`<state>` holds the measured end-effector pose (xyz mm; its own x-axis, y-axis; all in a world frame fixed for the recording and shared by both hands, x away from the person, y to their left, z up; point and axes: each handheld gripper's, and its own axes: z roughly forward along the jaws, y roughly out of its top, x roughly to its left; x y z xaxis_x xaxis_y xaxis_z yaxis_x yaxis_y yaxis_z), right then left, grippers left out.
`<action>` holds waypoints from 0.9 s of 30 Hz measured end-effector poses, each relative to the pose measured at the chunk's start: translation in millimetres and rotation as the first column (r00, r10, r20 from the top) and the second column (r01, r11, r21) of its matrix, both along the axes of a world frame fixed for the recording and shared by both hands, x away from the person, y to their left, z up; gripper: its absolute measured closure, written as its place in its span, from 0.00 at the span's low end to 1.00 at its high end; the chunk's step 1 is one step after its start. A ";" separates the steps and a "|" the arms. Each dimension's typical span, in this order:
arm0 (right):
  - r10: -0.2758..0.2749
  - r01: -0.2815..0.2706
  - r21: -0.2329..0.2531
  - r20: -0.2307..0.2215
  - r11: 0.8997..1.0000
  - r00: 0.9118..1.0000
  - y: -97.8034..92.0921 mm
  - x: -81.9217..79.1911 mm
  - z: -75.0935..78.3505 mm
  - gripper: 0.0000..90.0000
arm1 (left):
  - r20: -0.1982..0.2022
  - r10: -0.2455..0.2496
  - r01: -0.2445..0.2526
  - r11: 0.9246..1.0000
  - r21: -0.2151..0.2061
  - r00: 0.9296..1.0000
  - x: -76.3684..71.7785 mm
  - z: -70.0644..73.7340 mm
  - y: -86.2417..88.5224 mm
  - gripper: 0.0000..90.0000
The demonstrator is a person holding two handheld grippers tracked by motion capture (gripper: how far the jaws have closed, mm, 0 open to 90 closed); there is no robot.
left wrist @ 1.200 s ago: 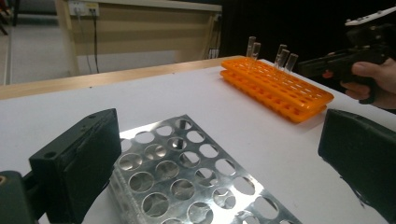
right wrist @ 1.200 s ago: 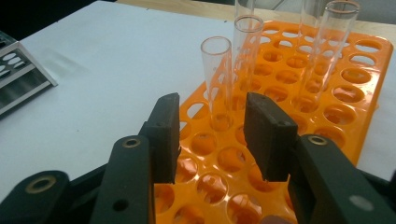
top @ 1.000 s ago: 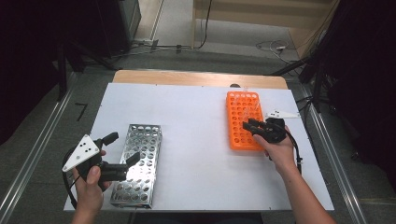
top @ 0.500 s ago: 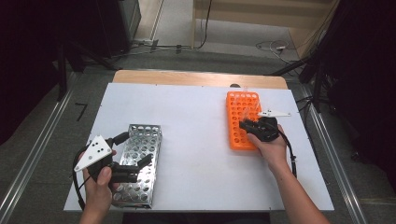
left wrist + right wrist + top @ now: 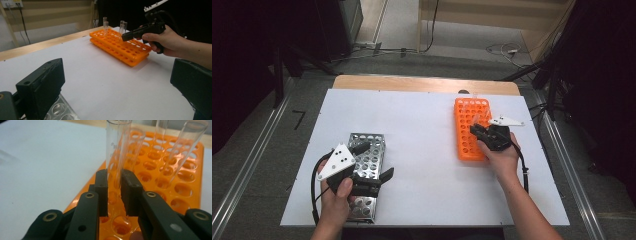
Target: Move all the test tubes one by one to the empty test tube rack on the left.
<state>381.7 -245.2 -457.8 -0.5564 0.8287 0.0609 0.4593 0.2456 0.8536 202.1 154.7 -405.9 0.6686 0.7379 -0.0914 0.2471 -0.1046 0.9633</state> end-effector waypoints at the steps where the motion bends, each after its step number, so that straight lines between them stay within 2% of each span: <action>1: 0.001 -0.001 0.010 0.008 1.000 1.000 -1.1 -0.9 2.4 0.82 | 0.000 -0.005 0.005 1.000 0.005 1.000 1.0 0.8 -2.1 0.00; 4: 0.016 -0.017 0.028 0.033 0.999 0.999 -3.6 -5.2 10.7 0.82 | 0.001 -0.022 0.022 1.000 0.005 1.000 3.9 3.9 -10.2 0.00; 7: 0.038 -0.040 0.025 0.073 0.999 0.997 -3.0 -12.0 19.9 0.82 | 0.002 -0.042 0.042 0.999 0.007 0.999 7.0 8.6 -18.6 0.00; 11: 0.079 -0.082 0.030 0.092 0.996 0.993 0.6 -23.1 30.8 0.82 | 0.007 -0.065 0.065 0.998 0.006 0.998 12.9 14.5 -29.4 0.00; 14: 0.116 -0.120 0.039 0.089 0.992 0.989 3.8 -32.4 36.6 0.82 | 0.004 -0.082 0.082 0.997 0.003 0.997 18.8 17.6 -37.1 0.00; 18: 0.191 -0.195 0.035 0.088 0.980 0.978 10.2 -45.9 41.1 0.82 | 0.005 -0.095 0.095 0.995 -0.003 0.995 24.2 19.8 -44.9 0.01; 22: 0.237 -0.241 0.046 0.081 0.969 0.968 15.2 -58.3 42.8 0.82 | 0.003 -0.118 0.118 0.993 -0.009 0.993 30.0 21.9 -53.8 0.01; 27: 0.294 -0.298 0.068 0.072 0.952 0.953 22.2 -75.7 42.7 0.82 | -0.028 -0.128 0.128 0.992 0.002 0.991 33.3 18.2 -62.0 0.04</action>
<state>306.0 -223.0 -415.1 -0.7806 0.6203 0.0765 0.3226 0.2950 0.8994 235.4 92.6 -387.6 0.7549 0.6467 -0.1086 0.2577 -0.1403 0.9560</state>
